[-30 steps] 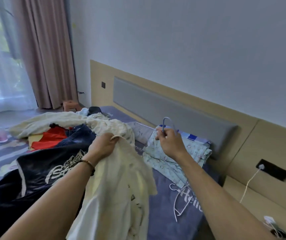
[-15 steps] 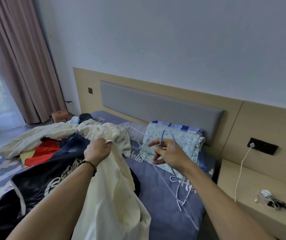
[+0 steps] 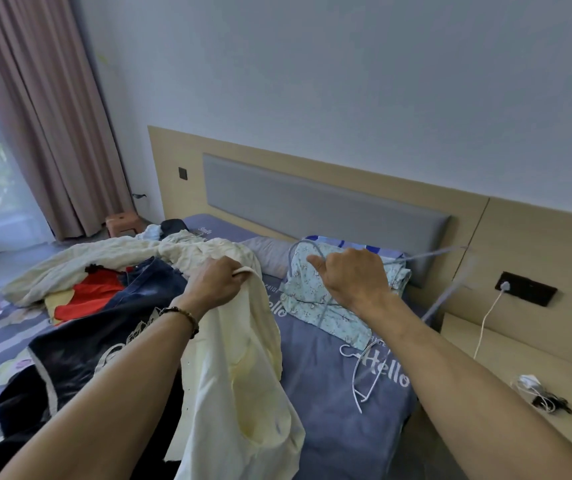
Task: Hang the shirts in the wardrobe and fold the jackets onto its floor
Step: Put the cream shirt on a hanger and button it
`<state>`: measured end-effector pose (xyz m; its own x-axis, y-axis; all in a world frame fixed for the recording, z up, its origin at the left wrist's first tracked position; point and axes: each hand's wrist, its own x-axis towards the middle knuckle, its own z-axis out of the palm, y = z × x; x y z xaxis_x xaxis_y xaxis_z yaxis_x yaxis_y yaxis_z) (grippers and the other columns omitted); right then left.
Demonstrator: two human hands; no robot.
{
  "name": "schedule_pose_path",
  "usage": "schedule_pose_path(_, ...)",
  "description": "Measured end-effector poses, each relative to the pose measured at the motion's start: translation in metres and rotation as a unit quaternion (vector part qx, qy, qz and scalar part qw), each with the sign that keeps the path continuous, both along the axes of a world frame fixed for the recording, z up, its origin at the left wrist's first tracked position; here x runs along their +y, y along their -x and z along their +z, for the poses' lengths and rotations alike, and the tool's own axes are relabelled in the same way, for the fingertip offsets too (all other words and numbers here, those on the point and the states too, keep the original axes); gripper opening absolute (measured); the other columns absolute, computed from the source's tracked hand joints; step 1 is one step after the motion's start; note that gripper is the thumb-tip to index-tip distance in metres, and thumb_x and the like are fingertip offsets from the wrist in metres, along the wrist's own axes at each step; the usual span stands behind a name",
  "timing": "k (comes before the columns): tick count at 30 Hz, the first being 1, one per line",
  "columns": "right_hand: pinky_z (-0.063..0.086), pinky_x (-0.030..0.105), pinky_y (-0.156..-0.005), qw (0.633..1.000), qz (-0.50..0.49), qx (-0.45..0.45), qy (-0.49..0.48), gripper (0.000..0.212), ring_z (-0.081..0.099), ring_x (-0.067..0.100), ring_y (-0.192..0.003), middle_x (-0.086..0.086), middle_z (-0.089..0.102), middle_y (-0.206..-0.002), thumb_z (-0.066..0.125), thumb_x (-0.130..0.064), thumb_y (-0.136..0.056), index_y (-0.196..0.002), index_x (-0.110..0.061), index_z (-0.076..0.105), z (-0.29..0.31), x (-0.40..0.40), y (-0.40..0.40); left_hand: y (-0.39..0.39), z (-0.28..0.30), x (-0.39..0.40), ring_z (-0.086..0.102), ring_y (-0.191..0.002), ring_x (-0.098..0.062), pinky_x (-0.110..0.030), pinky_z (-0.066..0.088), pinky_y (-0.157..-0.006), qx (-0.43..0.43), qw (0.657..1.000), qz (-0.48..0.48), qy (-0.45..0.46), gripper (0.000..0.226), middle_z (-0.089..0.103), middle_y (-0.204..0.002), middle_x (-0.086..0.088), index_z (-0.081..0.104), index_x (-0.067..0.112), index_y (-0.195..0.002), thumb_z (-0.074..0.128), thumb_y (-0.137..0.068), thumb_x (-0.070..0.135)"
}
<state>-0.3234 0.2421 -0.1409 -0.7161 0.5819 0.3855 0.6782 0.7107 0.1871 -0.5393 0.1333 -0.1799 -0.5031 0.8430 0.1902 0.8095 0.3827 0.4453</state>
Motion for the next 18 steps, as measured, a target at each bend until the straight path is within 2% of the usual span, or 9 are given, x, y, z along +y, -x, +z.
schedule_pose_path(3, 0.04, 0.033, -0.056, 0.993, -0.026, 0.115, 0.022, 0.055, 0.064, 0.031, -0.069, 0.008, 0.06, -0.069, 0.028, -0.051, -0.103, -0.083, -0.008, 0.056, -0.012, -0.001, 0.002, -0.007, 0.0, 0.006, 0.052, -0.063, -0.019, -0.028, 0.035, -0.053, -0.02, 1.0, -0.011, 0.013, 0.042, 0.055, -0.063, -0.002, 0.054, 0.014, -0.061, 0.051, -0.099, 0.029)
schedule_pose_path(5, 0.042, 0.036, -0.062, 0.98, -0.045, 0.161, 0.104, 0.046, 0.065, 0.035, -0.08, 0.013, 0.067, -0.084, 0.039, -0.047, -0.102, -0.1, -0.005, 0.058, -0.018, 0.002, 0.007, -0.012, 0.007, 0.009, 0.053, -0.065, -0.023, -0.032, 0.036, -0.055, -0.014, 1.0, -0.009, 0.015, 0.042, 0.056, -0.066, -0.006, 0.052, 0.011, -0.062, 0.049, -0.1, 0.029)
schedule_pose_path(7, 0.045, 0.037, -0.067, 0.947, -0.032, 0.174, 0.268, 0.036, 0.062, 0.031, -0.077, 0.01, 0.064, -0.077, 0.056, -0.04, -0.097, -0.087, -0.005, 0.06, -0.02, 0.006, 0.01, -0.012, 0.016, 0.009, 0.055, -0.066, -0.026, -0.034, 0.039, -0.057, 0.001, 1.0, 0.004, 0.002, 0.043, 0.058, -0.07, -0.01, 0.052, 0.007, -0.064, 0.048, -0.1, 0.03)
schedule_pose_path(9, 0.044, 0.035, -0.064, 0.905, 0.012, 0.191, 0.379, 0.037, 0.053, 0.022, -0.06, 0.005, 0.052, -0.06, 0.066, -0.028, -0.091, -0.067, -0.004, 0.054, -0.019, 0.003, 0.012, -0.009, 0.022, 0.011, 0.058, -0.07, -0.03, -0.038, 0.044, -0.062, 0.016, 1.0, 0.001, -0.011, 0.044, 0.062, -0.074, -0.014, 0.057, 0.001, -0.07, 0.047, -0.1, 0.032)
schedule_pose_path(11, 0.044, 0.038, -0.061, 0.889, 0.034, 0.241, 0.387, 0.038, 0.046, 0.019, -0.056, 0.008, 0.048, -0.057, 0.067, -0.022, -0.09, -0.068, 0.007, 0.055, -0.018, -0.002, 0.017, -0.011, 0.024, 0.017, 0.06, -0.072, -0.029, -0.041, 0.047, -0.067, 0.021, 0.999, -0.042, -0.017, 0.044, 0.064, -0.074, -0.013, 0.062, 0.002, -0.073, 0.049, -0.099, 0.034)
schedule_pose_path(13, 0.047, 0.038, -0.063, 0.868, 0.048, 0.314, 0.381, 0.034, 0.05, 0.02, -0.061, 0.011, 0.054, -0.064, 0.066, -0.021, -0.09, -0.076, 0.009, 0.061, -0.015, -0.007, 0.025, -0.017, 0.023, 0.021, 0.057, -0.072, -0.024, -0.042, 0.045, -0.069, 0.012, 0.994, -0.096, -0.05, 0.04, 0.063, -0.075, -0.01, 0.059, 0.015, -0.065, 0.053, -0.099, 0.036)
schedule_pose_path(14, 0.047, 0.037, -0.064, 0.85, 0.052, 0.354, 0.386, 0.031, 0.053, 0.021, -0.063, 0.012, 0.058, -0.066, 0.067, -0.02, -0.09, -0.076, 0.006, 0.063, -0.013, -0.009, 0.029, -0.02, 0.024, 0.021, 0.053, -0.076, -0.022, -0.041, 0.042, -0.071, 0.019, 0.99, -0.112, -0.084, 0.036, 0.06, -0.078, -0.006, 0.056, 0.026, -0.063, 0.055, -0.098, 0.037)
schedule_pose_path(16, 0.046, 0.036, -0.059, 0.793, 0.071, 0.434, 0.422, 0.025, 0.053, 0.02, -0.059, 0.014, 0.06, -0.066, 0.067, -0.017, -0.091, -0.076, 0.002, 0.064, -0.009, -0.011, 0.032, -0.018, 0.029, 0.024, 0.046, -0.086, -0.016, -0.039, 0.037, -0.084, 0.095, 0.977, -0.134, -0.139, 0.027, 0.054, -0.088, 0.005, 0.056, 0.042, -0.071, 0.052, -0.098, 0.041)
schedule_pose_path(18, 0.049, 0.03, -0.053, 0.69, 0.128, 0.499, 0.509, 0.012, 0.053, 0.016, -0.054, 0.015, 0.059, -0.069, 0.062, -0.009, -0.095, -0.088, 0.001, 0.065, -0.003, -0.017, 0.03, -0.012, 0.039, 0.025, 0.053, -0.079, -0.018, -0.043, 0.036, -0.091, 0.165, 0.961, -0.155, -0.157, 0.022, 0.055, -0.08, 0.005, 0.057, 0.035, -0.085, 0.043, -0.099, 0.045)
